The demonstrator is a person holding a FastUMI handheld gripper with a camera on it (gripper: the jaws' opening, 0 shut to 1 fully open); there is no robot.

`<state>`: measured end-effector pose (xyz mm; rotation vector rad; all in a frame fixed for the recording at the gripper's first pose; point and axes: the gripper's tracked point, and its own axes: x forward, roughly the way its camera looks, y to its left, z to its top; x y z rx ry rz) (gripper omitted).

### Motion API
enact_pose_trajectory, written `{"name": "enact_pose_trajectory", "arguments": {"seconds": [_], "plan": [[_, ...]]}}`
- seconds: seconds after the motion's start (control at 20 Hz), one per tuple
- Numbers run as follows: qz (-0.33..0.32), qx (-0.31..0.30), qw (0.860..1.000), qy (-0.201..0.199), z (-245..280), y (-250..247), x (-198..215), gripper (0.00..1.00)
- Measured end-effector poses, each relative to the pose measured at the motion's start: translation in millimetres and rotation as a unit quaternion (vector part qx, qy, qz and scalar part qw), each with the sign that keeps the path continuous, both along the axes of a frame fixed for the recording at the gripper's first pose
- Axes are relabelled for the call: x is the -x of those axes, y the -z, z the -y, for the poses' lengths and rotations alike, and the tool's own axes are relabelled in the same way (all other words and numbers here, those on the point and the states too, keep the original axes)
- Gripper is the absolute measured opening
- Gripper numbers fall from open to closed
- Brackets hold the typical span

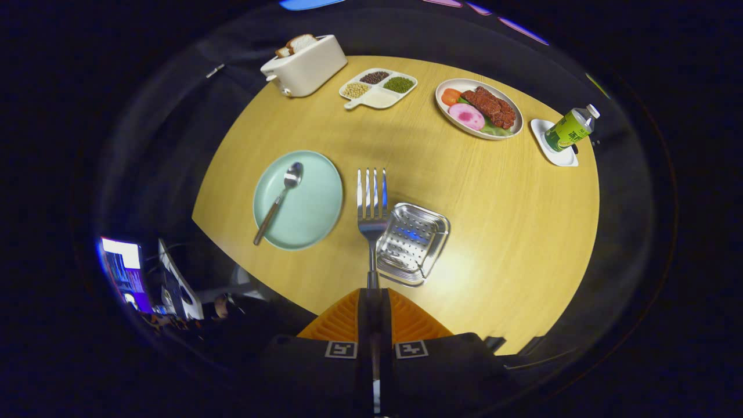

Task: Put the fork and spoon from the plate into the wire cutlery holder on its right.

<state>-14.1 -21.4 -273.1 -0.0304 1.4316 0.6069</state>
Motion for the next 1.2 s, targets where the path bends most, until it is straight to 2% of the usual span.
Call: {"name": "enact_pose_trajectory", "arguments": {"seconds": [0.2,0.45,0.65,0.8,1.0,1.05,1.2], "plan": [[-0.056,0.063,0.996,-0.033,32.2,31.6,8.4,0.09],[-0.106,0.114,0.985,-0.081,30.5,51.9,14.2,0.09],[-0.128,0.142,0.977,-0.092,23.6,55.0,13.7,0.11],[-0.122,0.146,0.979,-0.074,13.5,55.8,9.0,0.13],[-0.092,0.144,0.984,-0.054,11.4,55.8,-3.9,0.22],[-0.077,0.136,0.987,-0.042,10.7,53.1,-7.8,0.30],[-0.026,0.111,0.993,0.020,11.5,42.1,-22.2,0.44]]}}
